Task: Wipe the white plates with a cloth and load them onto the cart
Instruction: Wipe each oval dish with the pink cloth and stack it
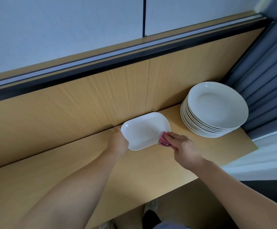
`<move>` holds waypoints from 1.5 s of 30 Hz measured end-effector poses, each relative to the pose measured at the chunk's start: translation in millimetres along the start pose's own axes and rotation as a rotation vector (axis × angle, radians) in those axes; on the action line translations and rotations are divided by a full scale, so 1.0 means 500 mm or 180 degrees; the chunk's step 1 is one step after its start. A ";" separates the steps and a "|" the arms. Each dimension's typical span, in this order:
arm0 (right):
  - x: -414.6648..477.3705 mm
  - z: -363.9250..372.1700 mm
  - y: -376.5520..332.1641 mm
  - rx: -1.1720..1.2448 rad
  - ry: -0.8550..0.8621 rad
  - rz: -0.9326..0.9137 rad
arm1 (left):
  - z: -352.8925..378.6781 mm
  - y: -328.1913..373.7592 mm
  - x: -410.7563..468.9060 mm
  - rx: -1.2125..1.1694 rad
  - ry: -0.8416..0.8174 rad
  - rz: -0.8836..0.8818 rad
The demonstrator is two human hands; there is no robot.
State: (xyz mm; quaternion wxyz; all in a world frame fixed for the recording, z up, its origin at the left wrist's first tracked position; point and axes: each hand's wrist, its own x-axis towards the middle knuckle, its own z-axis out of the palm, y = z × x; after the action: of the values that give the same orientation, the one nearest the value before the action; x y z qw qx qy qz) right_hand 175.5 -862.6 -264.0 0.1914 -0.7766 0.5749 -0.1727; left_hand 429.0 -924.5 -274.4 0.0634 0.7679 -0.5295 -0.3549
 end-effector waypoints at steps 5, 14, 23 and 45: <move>0.001 -0.011 0.002 -0.0033 -0.0016 -0.0073 | -0.002 -0.009 0.009 -0.0458 -0.0073 -0.0199; -0.005 -0.023 -0.050 -0.0045 0.0130 -0.0104 | -0.043 -0.072 -0.027 -0.0620 -0.0044 -0.0153; 0.015 0.050 -0.171 0.0069 -0.0007 -0.0369 | -0.133 -0.233 -0.120 -0.0853 0.0143 -0.0258; 0.085 0.223 -0.426 -0.0281 -0.0491 -0.0745 | -0.193 -0.465 -0.199 -0.0118 0.0246 -0.0158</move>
State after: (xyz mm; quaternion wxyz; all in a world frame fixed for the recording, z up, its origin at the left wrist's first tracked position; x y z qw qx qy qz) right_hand 417.6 -835.8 -252.9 0.1792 -0.8569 0.4711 -0.1082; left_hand 648.1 -765.8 -265.8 0.0892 0.7926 -0.5008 -0.3363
